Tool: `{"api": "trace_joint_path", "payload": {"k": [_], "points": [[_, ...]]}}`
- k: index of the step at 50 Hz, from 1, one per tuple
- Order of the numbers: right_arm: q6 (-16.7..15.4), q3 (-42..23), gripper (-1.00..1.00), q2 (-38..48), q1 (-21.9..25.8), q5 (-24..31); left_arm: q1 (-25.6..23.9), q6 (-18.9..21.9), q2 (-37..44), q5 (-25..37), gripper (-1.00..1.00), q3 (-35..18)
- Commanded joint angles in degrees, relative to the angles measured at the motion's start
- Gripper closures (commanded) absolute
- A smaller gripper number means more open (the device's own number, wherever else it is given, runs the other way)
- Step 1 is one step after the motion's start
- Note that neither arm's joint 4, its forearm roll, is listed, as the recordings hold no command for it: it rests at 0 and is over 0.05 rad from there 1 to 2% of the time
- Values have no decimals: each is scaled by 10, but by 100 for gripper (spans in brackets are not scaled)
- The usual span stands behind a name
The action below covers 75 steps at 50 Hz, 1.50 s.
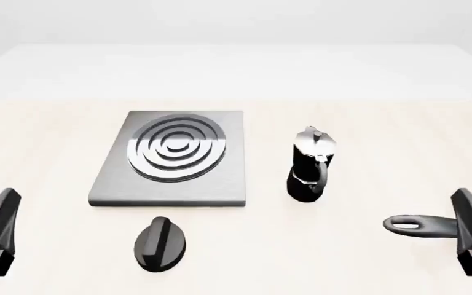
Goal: Put the frying pan on the stove.
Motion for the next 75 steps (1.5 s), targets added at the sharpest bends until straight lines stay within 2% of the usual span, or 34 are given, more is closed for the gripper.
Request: {"api": "trace_joint_path", "payload": {"k": [1, 17, 34, 50, 60, 75], "points": [[6, -1, -100, 9, 1, -2, -2, 3, 4, 0, -100, -1], [1, -4, -100, 1, 7, 6, -10, 15, 19, -8, -100, 0], [7, -77, -100, -3, 20, 40, -17, 22, 38, -20, -100, 0], [2, -228, -100, -3, 50, 112, -23, 31, 64, -43, -100, -2], [9, -328, -100, -3, 45, 164, -29, 32, 76, -51, -100, -1], [20, -418, -100, -3, 44, 209, -37, 39, 87, -58, -100, -5]]}}
